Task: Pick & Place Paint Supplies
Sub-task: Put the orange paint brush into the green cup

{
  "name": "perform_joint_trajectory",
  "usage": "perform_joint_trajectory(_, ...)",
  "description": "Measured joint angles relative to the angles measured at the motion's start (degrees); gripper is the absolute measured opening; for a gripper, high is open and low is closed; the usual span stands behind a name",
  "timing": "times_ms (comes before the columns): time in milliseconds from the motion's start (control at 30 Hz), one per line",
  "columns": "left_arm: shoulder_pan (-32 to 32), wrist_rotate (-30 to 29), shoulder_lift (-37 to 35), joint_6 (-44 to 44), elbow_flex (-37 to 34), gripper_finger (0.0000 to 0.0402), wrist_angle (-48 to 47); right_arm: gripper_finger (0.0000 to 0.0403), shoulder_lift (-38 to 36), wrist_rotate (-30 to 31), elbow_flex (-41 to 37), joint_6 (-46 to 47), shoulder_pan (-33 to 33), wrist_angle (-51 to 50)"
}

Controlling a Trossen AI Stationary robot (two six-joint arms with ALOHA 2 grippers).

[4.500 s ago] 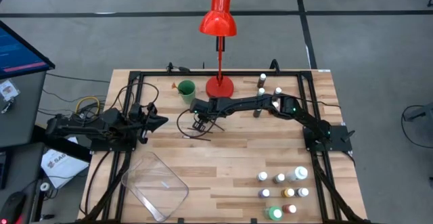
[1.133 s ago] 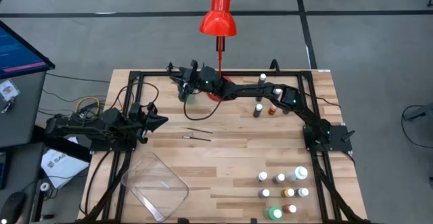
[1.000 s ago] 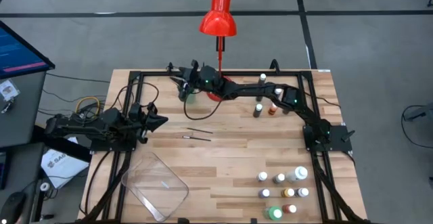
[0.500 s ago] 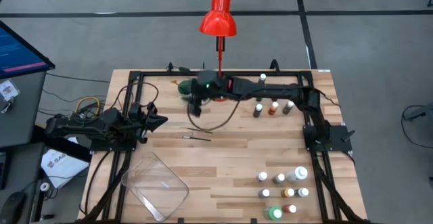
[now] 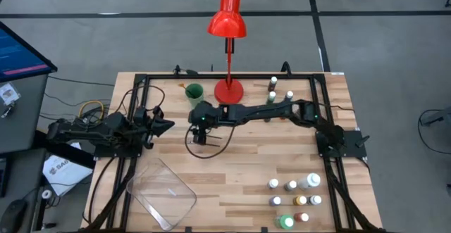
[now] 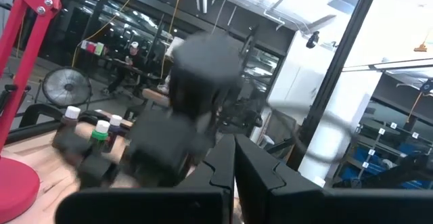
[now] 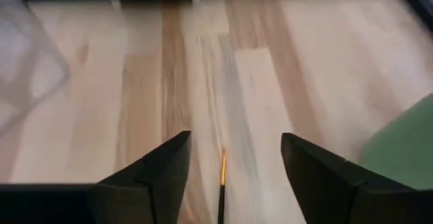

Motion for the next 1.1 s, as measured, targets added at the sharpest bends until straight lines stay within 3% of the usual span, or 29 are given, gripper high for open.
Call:
perform_joint_trajectory(533, 0.01, 0.08, 0.0, 0.0, 0.0, 0.0001, 0.37, 0.0238, 10.16, -4.63, 0.0, 0.01, -1.63, 12.2)
perform_joint_trajectory(1100, 0.02, 0.2, 0.0, 0.0, 0.0, 0.0001, 0.39, 0.0211, 11.78, -6.0, 0.06, -3.07, -2.7, 15.5)
